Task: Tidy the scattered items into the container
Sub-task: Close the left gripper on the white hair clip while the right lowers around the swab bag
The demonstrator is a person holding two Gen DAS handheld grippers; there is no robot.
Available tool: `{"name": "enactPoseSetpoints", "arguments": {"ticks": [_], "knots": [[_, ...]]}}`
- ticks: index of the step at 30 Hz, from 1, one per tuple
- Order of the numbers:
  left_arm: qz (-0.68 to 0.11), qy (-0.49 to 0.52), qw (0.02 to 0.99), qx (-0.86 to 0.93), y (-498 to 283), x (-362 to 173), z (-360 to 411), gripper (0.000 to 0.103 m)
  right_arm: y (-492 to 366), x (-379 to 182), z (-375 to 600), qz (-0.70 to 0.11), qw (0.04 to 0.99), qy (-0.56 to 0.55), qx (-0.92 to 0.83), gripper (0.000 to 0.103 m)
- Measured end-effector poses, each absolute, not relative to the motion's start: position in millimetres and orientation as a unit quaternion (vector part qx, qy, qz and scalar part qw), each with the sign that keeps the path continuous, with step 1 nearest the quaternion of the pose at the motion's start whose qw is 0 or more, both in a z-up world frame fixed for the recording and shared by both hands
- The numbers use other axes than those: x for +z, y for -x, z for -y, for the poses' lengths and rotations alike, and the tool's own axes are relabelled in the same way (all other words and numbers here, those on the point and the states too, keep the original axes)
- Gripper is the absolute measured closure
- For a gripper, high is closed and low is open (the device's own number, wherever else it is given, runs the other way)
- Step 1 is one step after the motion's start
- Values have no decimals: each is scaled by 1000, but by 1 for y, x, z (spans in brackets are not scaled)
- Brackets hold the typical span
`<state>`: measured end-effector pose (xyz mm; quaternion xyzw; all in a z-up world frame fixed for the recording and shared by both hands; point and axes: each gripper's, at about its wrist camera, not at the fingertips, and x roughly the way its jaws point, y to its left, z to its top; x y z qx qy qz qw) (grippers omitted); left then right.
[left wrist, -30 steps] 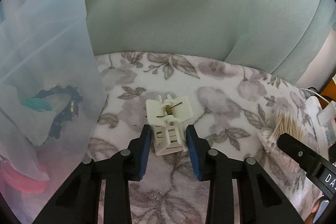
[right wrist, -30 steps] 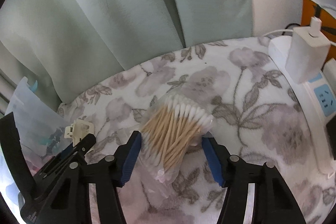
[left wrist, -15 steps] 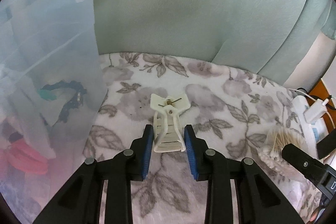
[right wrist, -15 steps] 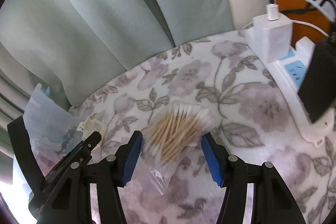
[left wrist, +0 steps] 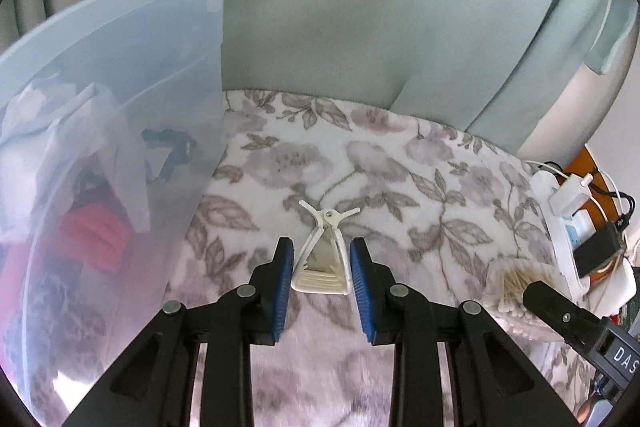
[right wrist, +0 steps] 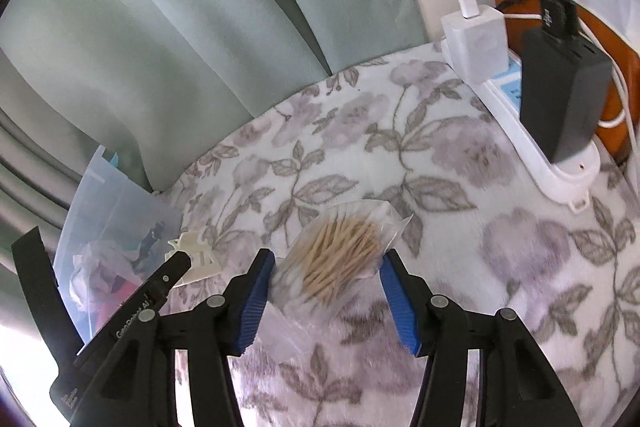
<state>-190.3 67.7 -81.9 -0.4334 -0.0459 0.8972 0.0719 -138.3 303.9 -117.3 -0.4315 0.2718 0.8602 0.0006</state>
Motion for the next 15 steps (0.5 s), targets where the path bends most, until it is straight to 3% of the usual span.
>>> {"name": "enactPoseSetpoints", "arguments": {"ticks": [5, 6, 15], "knots": [[49, 433, 76, 897, 172, -75, -65, 75, 125, -115, -306, -277, 1, 432, 858, 46], [49, 433, 77, 897, 168, -71, -65, 103, 122, -114, -307, -279, 2, 432, 858, 46], [47, 434, 88, 895, 148, -62, -62, 101, 95, -97, -309, -277, 5, 422, 863, 46]]}}
